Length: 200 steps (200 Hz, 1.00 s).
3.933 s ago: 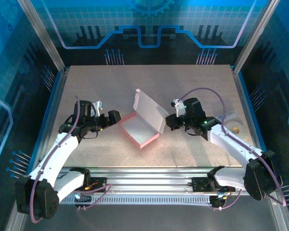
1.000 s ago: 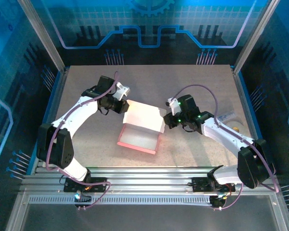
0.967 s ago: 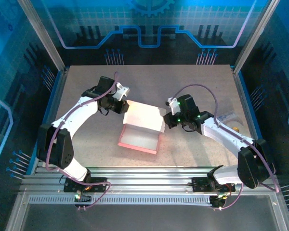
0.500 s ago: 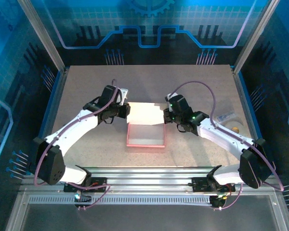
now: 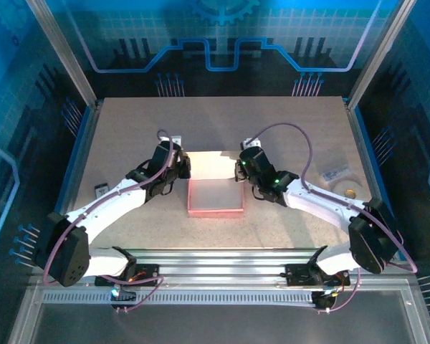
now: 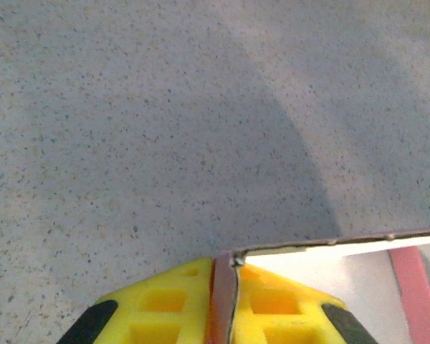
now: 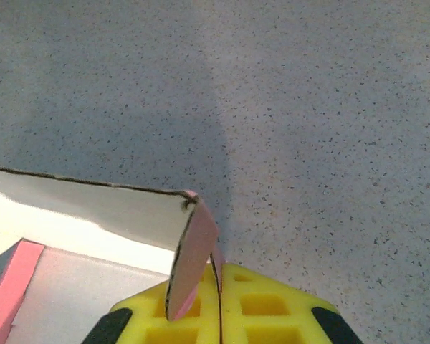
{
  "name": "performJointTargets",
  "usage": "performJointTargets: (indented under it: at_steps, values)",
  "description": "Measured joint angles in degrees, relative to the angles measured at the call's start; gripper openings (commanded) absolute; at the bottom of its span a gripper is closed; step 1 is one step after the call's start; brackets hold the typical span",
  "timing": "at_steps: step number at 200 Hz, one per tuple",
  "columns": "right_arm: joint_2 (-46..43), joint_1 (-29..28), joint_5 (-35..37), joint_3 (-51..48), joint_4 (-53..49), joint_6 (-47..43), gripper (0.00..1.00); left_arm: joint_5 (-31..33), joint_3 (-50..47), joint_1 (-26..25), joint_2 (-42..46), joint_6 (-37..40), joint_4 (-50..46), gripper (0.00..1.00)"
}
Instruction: Fold the paper box
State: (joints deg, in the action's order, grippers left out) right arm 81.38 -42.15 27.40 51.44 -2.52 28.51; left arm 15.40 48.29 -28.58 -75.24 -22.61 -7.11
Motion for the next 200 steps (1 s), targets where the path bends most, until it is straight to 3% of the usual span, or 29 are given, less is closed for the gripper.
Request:
performJointTargets:
  at_steps: [95,200]
  values:
    - [-0.09,-3.45,5.55,-8.13,11.08,1.79,0.08,4.81,-8.15,-3.72,3.89,-5.05,5.97,0.14]
    - [-3.89,-8.87,9.44,-13.77,13.6,4.94,0.11,12.31,-17.0,-12.13,12.33,-13.6,7.04,0.16]
